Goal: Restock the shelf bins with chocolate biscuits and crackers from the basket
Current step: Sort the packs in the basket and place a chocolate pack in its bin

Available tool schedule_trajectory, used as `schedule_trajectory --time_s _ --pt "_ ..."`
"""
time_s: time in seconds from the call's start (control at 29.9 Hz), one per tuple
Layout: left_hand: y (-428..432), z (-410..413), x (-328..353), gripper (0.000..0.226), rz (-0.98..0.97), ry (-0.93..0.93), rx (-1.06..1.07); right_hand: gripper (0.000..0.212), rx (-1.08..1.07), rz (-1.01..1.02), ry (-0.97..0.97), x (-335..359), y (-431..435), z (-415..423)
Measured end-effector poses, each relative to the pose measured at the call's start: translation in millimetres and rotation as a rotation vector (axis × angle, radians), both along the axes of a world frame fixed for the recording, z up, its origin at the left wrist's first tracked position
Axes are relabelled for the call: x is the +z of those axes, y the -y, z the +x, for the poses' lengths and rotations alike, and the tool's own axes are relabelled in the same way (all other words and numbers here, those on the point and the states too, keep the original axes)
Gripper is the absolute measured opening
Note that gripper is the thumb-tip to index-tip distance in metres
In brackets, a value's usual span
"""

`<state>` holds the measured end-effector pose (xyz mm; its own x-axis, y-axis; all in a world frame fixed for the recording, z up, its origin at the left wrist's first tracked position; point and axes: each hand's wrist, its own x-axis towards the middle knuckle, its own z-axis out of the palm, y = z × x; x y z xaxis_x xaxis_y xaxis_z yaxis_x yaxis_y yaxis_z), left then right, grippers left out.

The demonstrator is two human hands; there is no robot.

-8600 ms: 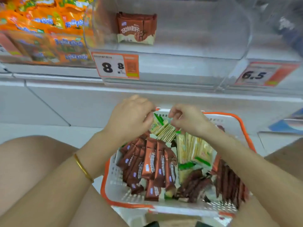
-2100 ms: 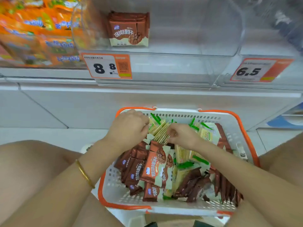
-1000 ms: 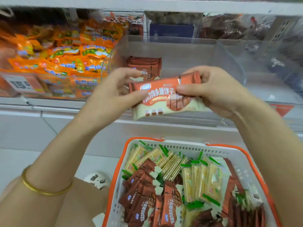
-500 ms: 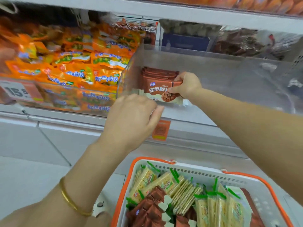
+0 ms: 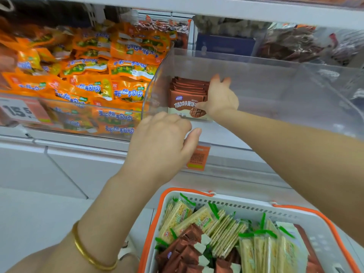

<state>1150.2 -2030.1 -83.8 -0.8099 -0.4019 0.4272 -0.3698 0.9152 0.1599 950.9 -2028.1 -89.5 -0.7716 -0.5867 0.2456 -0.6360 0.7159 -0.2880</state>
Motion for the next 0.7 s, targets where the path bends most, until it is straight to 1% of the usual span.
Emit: schedule_trajectory --time_s 0.27,0.37,0.4,0.47,0.53,0.57,0.63,0.7 --pt "0.3 0.9 -4.1 0.050 -0.017 -0.111 -0.022 0.071 0.005 0.038 -0.019 8.8 -4.4 4.3" --pt "-2.5 2.2 -4.4 0.040 -0.061 -0.217 -0.062 0.072 0.025 0.006 0.049 30.2 -19.2 9.0" --pt "-6.2 4.1 -3.4 0.035 -0.107 -0.266 -0.077 0.066 0.050 -0.048 0.074 40.2 -29.3 13.3" --pt "-20.7 10.3 -1.3 0.026 -0.201 -0.374 -0.108 0.044 0.133 -0.222 0.114 58.9 -62.5 29.1" --pt "-41.8 17.5 -3.3 0.020 -0.254 -0.436 -0.140 0.033 0.238 -0.386 0.200 70.7 -111.4 56.3" --pt "-52.3 20.6 -8.2 0.018 -0.255 -0.425 -0.162 0.030 0.295 -0.434 0.262 70.6 -137.6 71.5" --pt "-70.4 26.1 -27.0 0.018 -0.188 -0.314 -0.227 0.029 0.376 -0.443 0.395 52.5 -181.1 95.2" --pt "-84.5 30.2 -50.4 0.023 -0.099 -0.125 -0.270 0.030 0.370 -0.320 0.551 9.0 -208.0 103.8"
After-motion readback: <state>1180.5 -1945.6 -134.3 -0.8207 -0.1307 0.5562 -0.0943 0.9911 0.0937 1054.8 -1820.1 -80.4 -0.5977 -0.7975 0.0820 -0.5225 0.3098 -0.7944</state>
